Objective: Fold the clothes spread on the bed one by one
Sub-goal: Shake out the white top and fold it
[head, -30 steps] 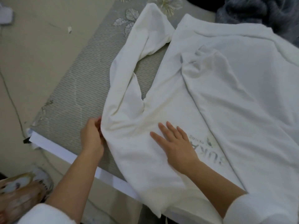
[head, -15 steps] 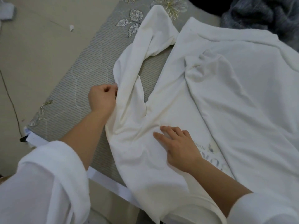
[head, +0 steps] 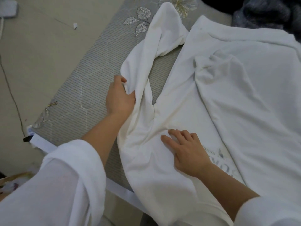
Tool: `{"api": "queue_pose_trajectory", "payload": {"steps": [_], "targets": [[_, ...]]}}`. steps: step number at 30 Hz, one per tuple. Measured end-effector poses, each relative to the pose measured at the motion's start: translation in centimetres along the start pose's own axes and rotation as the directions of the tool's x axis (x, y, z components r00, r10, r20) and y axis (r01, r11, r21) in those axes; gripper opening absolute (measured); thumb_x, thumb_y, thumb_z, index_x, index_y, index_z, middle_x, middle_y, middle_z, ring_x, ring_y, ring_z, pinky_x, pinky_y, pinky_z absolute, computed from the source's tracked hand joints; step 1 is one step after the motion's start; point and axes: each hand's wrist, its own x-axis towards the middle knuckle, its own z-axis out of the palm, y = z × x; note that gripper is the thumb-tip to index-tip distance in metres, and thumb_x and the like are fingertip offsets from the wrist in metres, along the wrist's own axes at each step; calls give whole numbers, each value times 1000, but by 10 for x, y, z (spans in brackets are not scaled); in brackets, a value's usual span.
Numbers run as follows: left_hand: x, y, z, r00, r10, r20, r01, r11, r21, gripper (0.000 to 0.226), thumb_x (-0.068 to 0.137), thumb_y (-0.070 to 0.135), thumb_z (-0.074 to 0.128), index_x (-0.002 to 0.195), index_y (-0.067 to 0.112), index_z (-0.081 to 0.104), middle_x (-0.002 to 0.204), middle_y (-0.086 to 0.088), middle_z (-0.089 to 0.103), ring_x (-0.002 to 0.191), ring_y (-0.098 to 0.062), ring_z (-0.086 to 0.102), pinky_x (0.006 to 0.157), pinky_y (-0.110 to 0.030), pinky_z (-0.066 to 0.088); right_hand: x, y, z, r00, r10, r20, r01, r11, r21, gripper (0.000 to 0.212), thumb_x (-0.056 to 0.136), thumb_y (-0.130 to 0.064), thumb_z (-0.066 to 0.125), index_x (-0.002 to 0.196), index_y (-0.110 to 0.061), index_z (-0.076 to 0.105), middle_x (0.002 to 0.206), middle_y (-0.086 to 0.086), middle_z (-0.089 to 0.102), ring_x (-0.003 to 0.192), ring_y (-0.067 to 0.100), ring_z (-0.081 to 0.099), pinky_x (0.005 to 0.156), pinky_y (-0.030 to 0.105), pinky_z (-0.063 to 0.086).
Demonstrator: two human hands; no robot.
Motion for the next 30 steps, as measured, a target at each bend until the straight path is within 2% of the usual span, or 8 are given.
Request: {"api": "queue_pose_trajectory", "payload": {"steps": [3, 7, 15, 19, 21, 24, 27, 30], "targets": [[6, -4, 1, 997, 49, 57, -57, 985, 165, 15, 86, 11, 55, 83, -1, 63, 78, -12, 62, 65, -20, 52, 53, -31, 35, 2, 2, -1, 1000, -17, 2, 17, 1000, -3, 70, 46, -15, 73, 115, -21, 64, 115, 7, 63, 86, 28, 60, 63, 35, 46], [5, -15, -7, 998, 59, 14, -58, 997, -59, 38, 92, 22, 58, 62, -3, 61, 54, -11, 54, 50, -13, 42, 49, -27, 29, 3, 3, 1, 1000, -18, -12, 18, 1000, 6, 69, 46, -16, 72, 115, -21, 64, 115, 7, 62, 83, 28, 59, 62, 34, 45], [10, -47, -57, 957, 283, -72, -280, 959, 40, 37, 98, 34, 42, 74, 8, 52, 66, -8, 56, 63, -26, 52, 57, -36, 40, 3, 2, 3, 1000, -17, -22, 17, 1000, -1, 70, 46, -14, 71, 115, -22, 62, 116, 7, 61, 80, 29, 58, 64, 35, 44], [11, -69, -81, 963, -112, -246, 32, 951, -307, 30, 96, 39, 44, 73, 23, 56, 76, -12, 58, 70, -25, 56, 69, -44, 54, 3, 2, 2, 998, -14, -57, 14, 1000, -13, 70, 46, -13, 72, 115, -21, 63, 115, 8, 62, 79, 29, 57, 64, 35, 44], [4, -80, -86, 901, -403, -158, 261, 797, -545, 30, 97, 34, 47, 69, 25, 51, 71, -3, 54, 65, -17, 52, 63, -34, 51, 3, 2, 1, 998, -11, -58, 10, 1000, -9, 70, 46, -13, 72, 115, -20, 63, 116, 8, 62, 79, 29, 57, 64, 36, 45], [-10, -83, -80, 750, -635, 183, 488, 346, -801, 30, 101, 28, 43, 73, 20, 48, 64, 6, 46, 46, -5, 44, 45, -20, 41, 3, -2, -2, 999, 33, -4, -33, 999, 15, 67, 49, -12, 70, 114, -20, 63, 117, 6, 60, 82, 29, 55, 65, 36, 42], [-18, -81, -81, 717, -601, 353, 416, -38, -909, 25, 101, 19, 41, 102, 13, 65, 100, -4, 68, 86, -17, 66, 78, -32, 56, 6, -10, -4, 993, 108, 43, -112, 990, 81, 50, 66, -21, 64, 116, -20, 60, 122, 4, 56, 90, 29, 51, 71, 37, 36], [-28, -84, -81, 716, -605, 348, 368, -96, -925, 30, 99, 18, 40, 116, 13, 64, 119, -10, 66, 101, -24, 65, 88, -40, 55, 2, -19, 0, 980, 171, 98, -181, 978, 104, 54, 82, -50, 50, 129, -23, 49, 139, 5, 43, 119, 30, 43, 91, 44, 32]]}}
